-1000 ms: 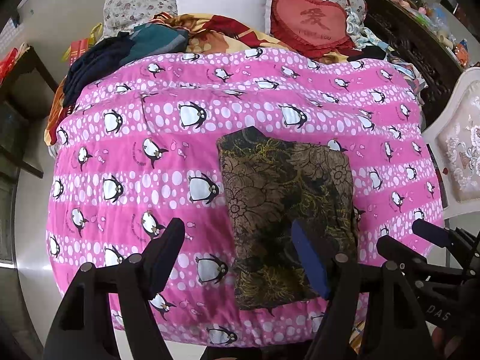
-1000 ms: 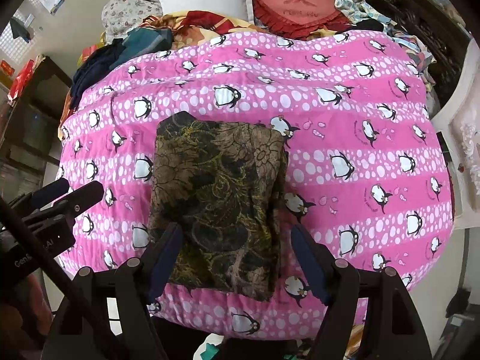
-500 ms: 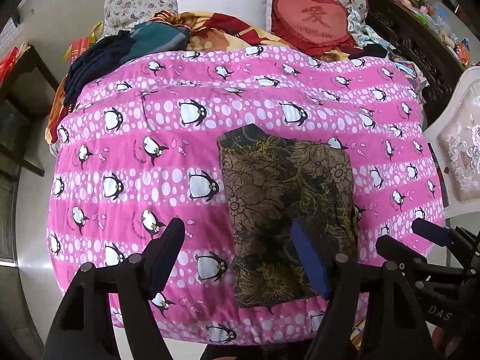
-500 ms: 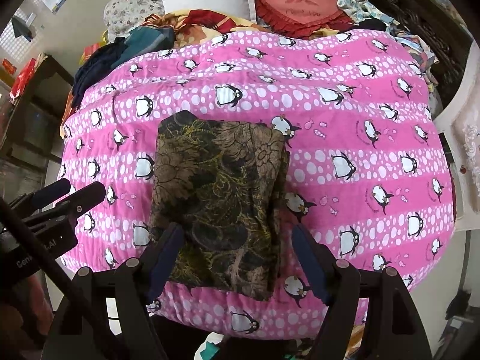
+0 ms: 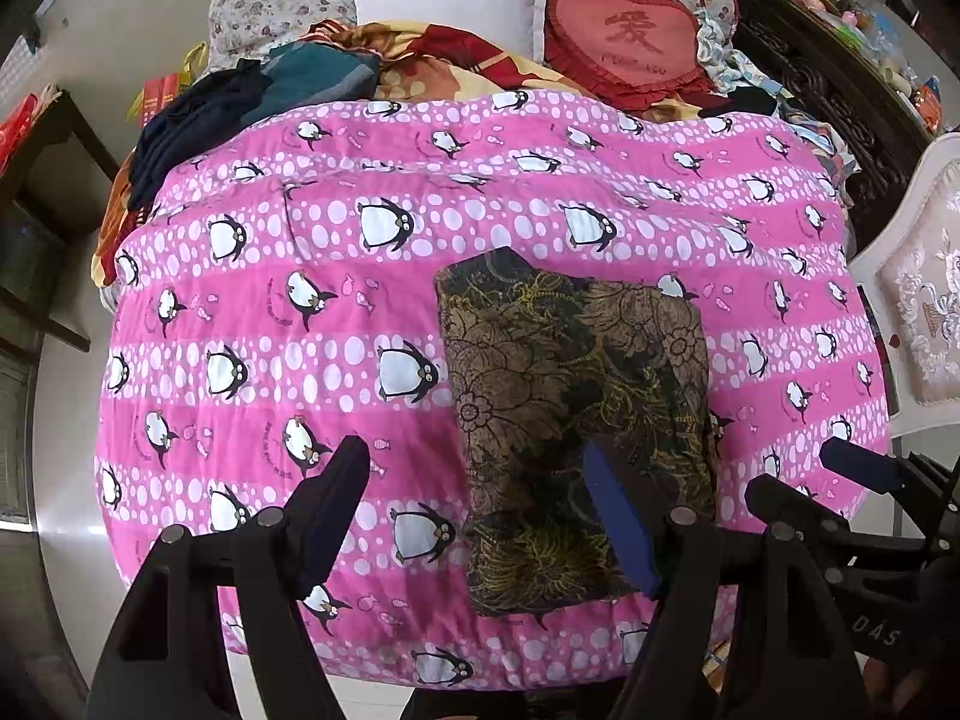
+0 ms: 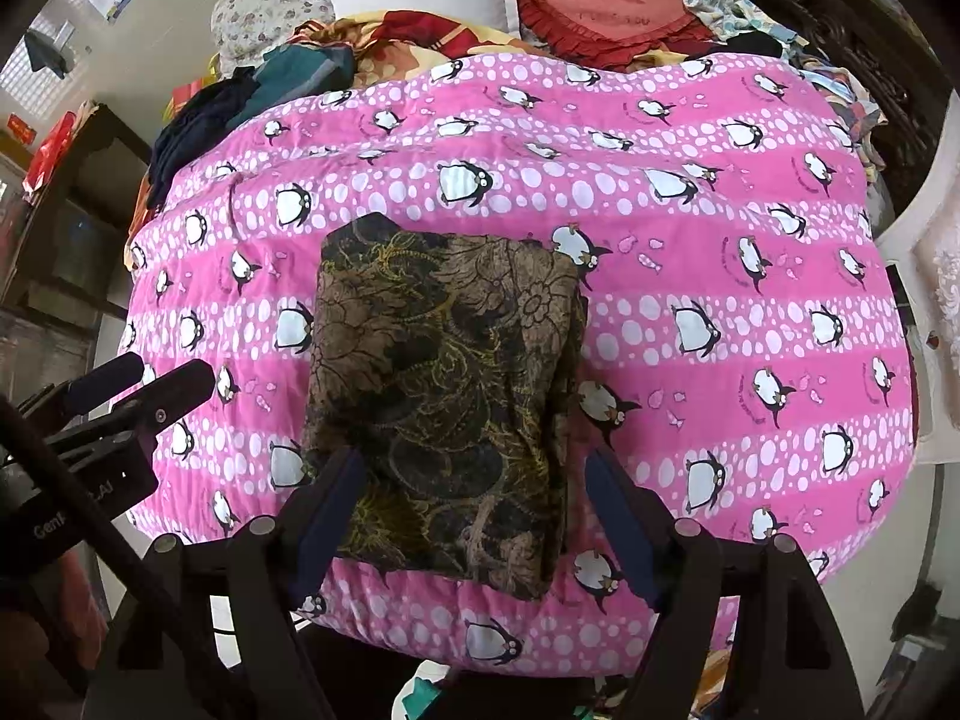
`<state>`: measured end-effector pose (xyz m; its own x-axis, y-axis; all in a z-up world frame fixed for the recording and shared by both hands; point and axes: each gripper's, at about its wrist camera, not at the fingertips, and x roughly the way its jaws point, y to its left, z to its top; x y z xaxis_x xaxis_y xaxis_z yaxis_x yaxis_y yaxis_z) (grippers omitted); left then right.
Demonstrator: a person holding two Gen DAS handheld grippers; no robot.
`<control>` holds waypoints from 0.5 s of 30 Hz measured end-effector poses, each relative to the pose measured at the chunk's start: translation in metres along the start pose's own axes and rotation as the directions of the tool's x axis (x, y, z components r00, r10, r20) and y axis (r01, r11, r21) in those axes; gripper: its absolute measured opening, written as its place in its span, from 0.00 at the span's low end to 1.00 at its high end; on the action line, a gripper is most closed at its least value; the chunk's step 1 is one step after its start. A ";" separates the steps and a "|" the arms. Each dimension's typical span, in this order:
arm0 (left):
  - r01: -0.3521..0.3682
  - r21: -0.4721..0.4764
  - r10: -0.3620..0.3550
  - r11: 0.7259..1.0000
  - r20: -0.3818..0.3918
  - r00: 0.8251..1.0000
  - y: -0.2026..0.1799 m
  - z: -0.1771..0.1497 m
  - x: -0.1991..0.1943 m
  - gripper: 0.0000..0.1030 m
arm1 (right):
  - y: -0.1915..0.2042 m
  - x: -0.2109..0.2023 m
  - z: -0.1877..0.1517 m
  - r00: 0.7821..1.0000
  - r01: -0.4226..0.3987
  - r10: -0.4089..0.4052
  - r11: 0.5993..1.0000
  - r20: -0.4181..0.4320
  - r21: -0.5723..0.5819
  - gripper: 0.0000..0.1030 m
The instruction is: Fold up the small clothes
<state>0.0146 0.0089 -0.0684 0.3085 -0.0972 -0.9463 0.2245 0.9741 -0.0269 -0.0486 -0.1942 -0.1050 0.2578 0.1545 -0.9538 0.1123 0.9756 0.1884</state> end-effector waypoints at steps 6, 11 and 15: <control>0.002 0.000 -0.002 1.000 -0.003 1.000 0.000 0.000 0.001 0.71 | -0.001 0.000 0.001 1.000 -0.001 0.001 1.000 0.002 0.006 0.79; -0.001 -0.005 0.001 1.000 -0.008 1.000 0.000 -0.002 0.003 0.71 | 0.000 0.002 0.001 1.000 -0.007 0.007 1.000 -0.006 0.003 0.79; 0.002 -0.006 -0.002 1.000 -0.009 1.000 0.001 -0.002 0.003 0.71 | -0.001 0.004 0.002 1.000 -0.011 0.011 1.000 -0.012 -0.001 0.79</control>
<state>0.0141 0.0100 -0.0719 0.2996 -0.0969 -0.9491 0.2190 0.9753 -0.0304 -0.0461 -0.1949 -0.1090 0.2471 0.1667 -0.9545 0.1086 0.9741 0.1982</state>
